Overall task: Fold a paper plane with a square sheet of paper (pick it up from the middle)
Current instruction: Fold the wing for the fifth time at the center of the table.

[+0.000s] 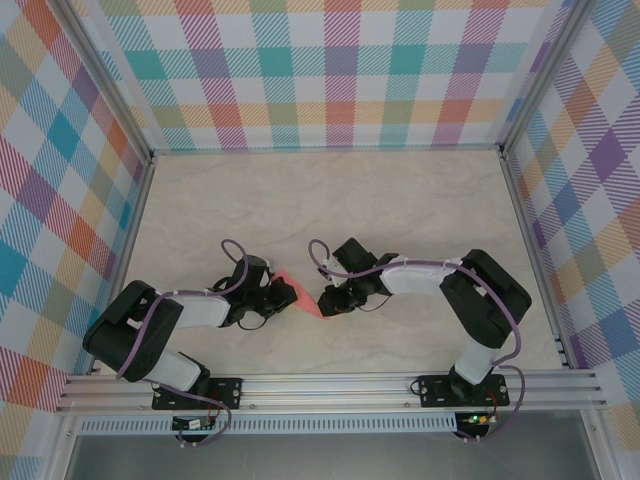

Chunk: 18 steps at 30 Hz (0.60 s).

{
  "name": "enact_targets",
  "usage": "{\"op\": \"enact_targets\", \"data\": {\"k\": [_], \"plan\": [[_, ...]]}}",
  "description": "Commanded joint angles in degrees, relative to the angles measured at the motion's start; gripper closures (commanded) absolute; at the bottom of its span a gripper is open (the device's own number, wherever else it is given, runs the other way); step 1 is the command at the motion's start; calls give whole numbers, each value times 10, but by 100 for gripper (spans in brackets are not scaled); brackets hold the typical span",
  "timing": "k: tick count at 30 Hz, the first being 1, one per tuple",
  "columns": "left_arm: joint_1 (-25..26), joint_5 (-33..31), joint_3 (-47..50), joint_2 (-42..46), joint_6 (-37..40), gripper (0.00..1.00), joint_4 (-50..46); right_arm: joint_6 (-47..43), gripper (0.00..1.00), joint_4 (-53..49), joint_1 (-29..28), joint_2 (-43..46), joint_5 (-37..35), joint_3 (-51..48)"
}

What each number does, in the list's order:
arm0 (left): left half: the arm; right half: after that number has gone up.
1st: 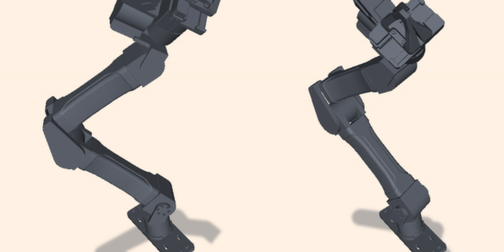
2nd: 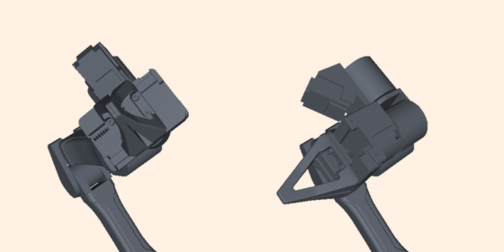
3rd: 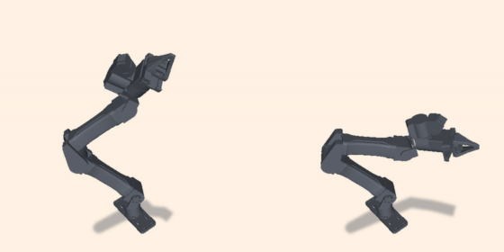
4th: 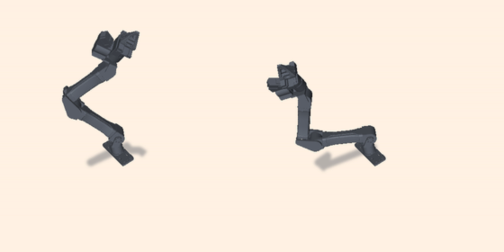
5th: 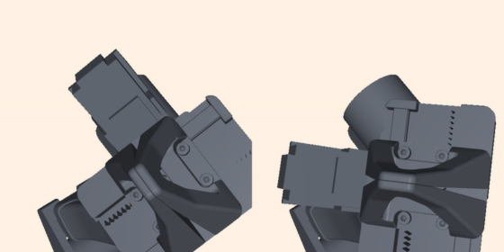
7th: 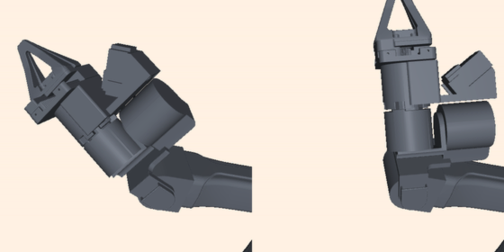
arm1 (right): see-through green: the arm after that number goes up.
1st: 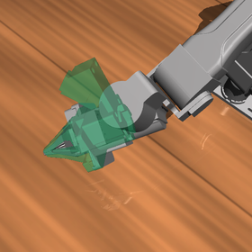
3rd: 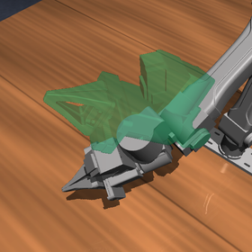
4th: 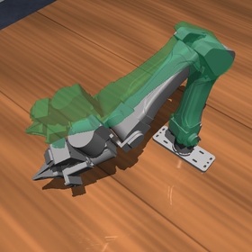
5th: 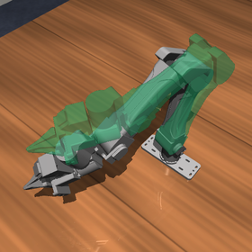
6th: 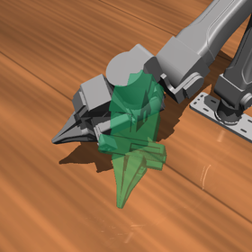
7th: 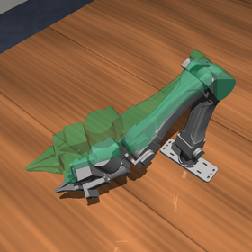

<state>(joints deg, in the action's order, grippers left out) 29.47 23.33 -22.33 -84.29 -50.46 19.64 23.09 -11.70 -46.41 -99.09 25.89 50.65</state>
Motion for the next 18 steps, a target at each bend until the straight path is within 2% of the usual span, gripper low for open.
{"op": "enact_targets", "data": {"k": [1,13,18], "plan": [[-4,-12,1,-5,11,94,-30,-16,82,-17,3,-11,-6,1],[-4,-12,0,-6,11,94,-30,-16,87,-18,3,-30,-5,4],[-4,-13,1,-4,11,94,-32,-11,87,-10,3,3,4,1]]}}
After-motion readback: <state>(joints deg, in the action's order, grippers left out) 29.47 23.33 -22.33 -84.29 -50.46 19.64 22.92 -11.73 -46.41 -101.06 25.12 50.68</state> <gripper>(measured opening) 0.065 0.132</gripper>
